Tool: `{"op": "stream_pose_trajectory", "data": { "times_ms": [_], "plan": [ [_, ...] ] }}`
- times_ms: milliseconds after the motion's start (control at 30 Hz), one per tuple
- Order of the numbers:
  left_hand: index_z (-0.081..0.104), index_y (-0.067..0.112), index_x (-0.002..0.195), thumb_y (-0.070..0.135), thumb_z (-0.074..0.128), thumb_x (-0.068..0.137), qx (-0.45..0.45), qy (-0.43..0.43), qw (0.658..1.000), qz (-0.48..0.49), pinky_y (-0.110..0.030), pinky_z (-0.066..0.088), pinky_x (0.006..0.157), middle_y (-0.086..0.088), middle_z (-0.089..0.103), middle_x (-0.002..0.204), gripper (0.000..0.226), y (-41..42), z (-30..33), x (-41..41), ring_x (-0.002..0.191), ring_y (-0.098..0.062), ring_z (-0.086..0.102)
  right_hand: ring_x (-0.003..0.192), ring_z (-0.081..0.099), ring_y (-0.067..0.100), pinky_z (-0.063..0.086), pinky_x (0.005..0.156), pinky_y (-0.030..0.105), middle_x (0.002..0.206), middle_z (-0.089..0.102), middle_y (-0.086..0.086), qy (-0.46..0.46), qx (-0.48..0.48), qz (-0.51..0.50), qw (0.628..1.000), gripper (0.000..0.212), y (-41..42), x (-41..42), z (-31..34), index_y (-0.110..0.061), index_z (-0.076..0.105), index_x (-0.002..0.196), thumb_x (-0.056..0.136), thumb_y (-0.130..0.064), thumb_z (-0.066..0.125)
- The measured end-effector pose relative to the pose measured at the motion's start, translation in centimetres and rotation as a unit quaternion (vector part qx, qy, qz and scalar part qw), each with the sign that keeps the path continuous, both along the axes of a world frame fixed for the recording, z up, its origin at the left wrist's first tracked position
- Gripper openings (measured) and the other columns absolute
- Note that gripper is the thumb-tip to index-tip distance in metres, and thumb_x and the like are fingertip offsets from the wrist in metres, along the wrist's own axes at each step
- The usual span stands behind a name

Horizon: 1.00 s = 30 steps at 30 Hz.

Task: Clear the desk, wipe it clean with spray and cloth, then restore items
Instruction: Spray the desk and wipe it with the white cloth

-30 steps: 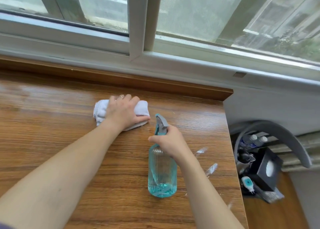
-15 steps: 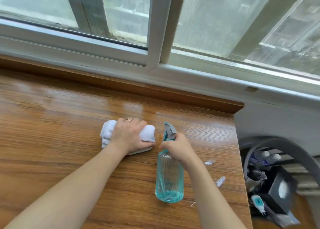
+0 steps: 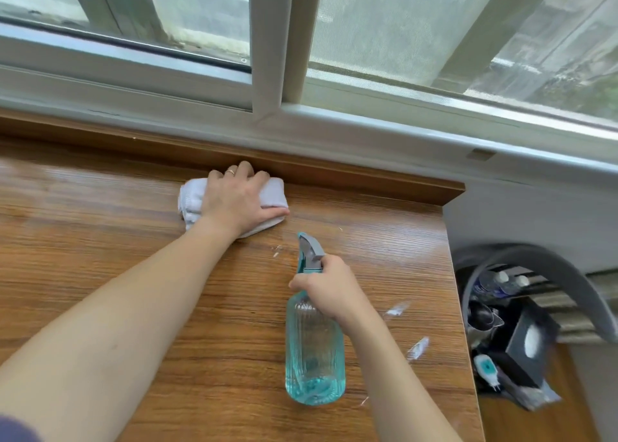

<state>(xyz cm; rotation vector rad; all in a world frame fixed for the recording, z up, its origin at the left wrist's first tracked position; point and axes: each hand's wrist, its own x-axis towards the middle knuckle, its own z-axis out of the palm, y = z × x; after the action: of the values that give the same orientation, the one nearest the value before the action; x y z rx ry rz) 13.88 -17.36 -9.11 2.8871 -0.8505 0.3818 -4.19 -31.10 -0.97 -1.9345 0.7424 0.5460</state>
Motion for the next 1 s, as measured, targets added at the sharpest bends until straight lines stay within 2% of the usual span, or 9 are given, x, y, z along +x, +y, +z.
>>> {"op": "stream_pose_trajectory", "data": {
  "times_ms": [200,333,467,633,700,833,1000],
  "plan": [
    [0.065,0.018,0.106,0.089,0.034,0.068,0.009,-0.014,1.0,0.001,-0.043,0.041,0.073,-0.011,0.06,0.1,0.086,-0.2,-0.1,0.5,0.089,-0.034,0.058,0.08,0.064,0.021,0.056,0.08,0.042,0.089,0.068,0.0,0.001,-0.018,0.005,1.0,0.017,0.4,0.0,0.2,-0.019,0.064,0.09,0.08,-0.027,0.074],
    [0.063,0.019,0.108,0.087,0.042,0.069,0.029,0.008,1.0,0.01,-0.043,0.04,0.076,-0.008,0.062,0.102,0.081,0.0,0.5,-0.1,0.093,-0.033,0.058,0.092,0.069,0.025,0.056,0.081,0.041,0.095,0.069,0.001,0.005,-0.021,0.009,1.0,0.019,1.0,-0.8,0.6,-0.02,0.062,0.092,0.081,-0.03,0.075],
    [0.063,0.019,0.102,0.088,0.041,0.07,0.026,0.004,1.0,0.002,-0.041,0.04,0.073,-0.006,0.062,0.094,0.079,1.9,0.3,-2.1,0.086,-0.031,0.059,0.072,0.057,0.018,0.044,0.067,0.033,0.08,0.06,-0.005,-0.001,-0.025,0.01,1.0,0.024,1.5,-1.4,0.6,-0.024,0.055,0.078,0.082,-0.035,0.075],
    [0.066,0.019,0.098,0.088,0.035,0.068,0.01,-0.004,1.0,-0.002,-0.039,0.04,0.07,-0.005,0.062,0.089,0.081,3.9,-0.2,-4.4,0.08,-0.03,0.06,0.06,0.049,0.016,0.036,0.053,0.028,0.078,0.057,-0.002,0.026,-0.069,0.007,0.997,0.017,1.9,-1.9,0.7,-0.018,0.052,0.085,0.081,-0.027,0.066],
    [0.066,0.019,0.098,0.088,0.035,0.067,0.011,0.006,1.0,0.001,-0.04,0.041,0.071,-0.006,0.062,0.088,0.082,4.1,-0.1,-4.9,0.079,-0.03,0.06,0.061,0.051,0.017,0.039,0.056,0.028,0.08,0.058,-0.002,0.018,-0.065,-0.015,0.998,0.017,1.6,-2.0,0.8,-0.018,0.054,0.086,0.08,-0.027,0.066],
    [0.065,0.018,0.093,0.089,0.038,0.064,-0.001,0.013,1.0,-0.001,-0.04,0.039,0.069,-0.007,0.062,0.085,0.081,3.9,-0.1,-6.8,0.075,-0.03,0.06,0.063,0.05,0.017,0.039,0.06,0.03,0.073,0.057,-0.004,-0.001,-0.073,-0.016,0.997,0.018,0.9,-1.9,1.0,-0.022,0.052,0.077,0.08,-0.029,0.069],
    [0.064,0.017,0.088,0.089,0.044,0.067,-0.024,-0.027,0.997,-0.064,-0.038,0.038,0.065,-0.005,0.059,0.08,0.078,1.0,-1.1,-9.4,0.069,-0.028,0.059,0.06,0.045,0.018,0.034,0.058,0.031,0.066,0.05,-0.006,-0.006,-0.065,-0.032,0.997,0.018,-0.3,-1.1,1.1,-0.022,0.049,0.072,0.077,-0.025,0.066]
  ]
}}
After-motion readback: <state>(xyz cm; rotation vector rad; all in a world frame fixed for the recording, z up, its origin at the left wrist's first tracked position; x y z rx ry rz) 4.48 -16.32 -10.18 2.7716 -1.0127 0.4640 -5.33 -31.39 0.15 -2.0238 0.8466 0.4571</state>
